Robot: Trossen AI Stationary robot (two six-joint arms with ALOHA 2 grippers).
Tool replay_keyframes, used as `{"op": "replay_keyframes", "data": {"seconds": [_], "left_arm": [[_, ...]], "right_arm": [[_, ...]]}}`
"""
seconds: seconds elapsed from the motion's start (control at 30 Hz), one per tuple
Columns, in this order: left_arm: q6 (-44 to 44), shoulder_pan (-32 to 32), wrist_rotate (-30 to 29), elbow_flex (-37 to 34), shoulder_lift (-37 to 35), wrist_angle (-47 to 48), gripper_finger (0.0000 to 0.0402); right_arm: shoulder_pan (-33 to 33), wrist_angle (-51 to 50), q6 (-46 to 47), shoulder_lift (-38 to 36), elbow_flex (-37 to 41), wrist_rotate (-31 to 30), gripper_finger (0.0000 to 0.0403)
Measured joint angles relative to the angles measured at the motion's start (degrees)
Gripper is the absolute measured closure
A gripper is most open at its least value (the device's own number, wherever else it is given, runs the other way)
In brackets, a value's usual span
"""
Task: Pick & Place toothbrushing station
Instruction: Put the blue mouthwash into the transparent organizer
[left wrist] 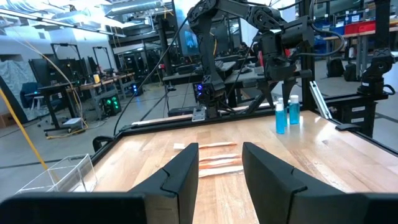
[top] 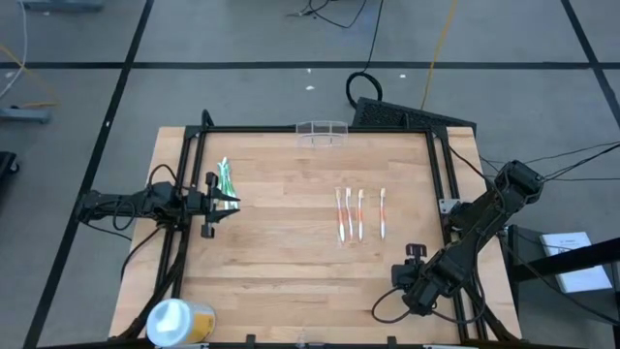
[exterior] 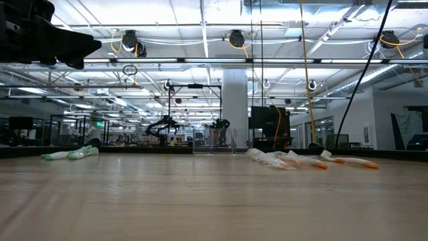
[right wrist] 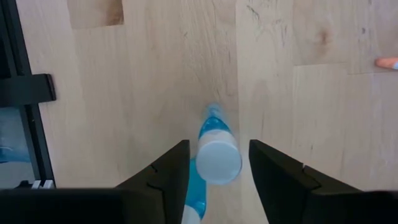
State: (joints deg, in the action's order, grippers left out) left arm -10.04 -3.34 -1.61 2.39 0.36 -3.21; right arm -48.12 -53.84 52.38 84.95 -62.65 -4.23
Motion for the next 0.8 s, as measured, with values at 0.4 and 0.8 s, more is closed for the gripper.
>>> {"op": "replay_keyframes", "data": {"seconds": [0.4, 0.8], "left_arm": [[0.0, 0.0, 0.0, 0.0, 0.0, 0.0, 0.0270], [0.0, 0.0, 0.0, 0.0, 0.0, 0.0, 0.0270]], "right_arm": [[0.0, 3.3, 1.0, 0.0, 4.3, 5.8, 0.0248], [0.0, 5.8, 1.0, 0.0, 4.4, 5.8, 0.0248]]}}
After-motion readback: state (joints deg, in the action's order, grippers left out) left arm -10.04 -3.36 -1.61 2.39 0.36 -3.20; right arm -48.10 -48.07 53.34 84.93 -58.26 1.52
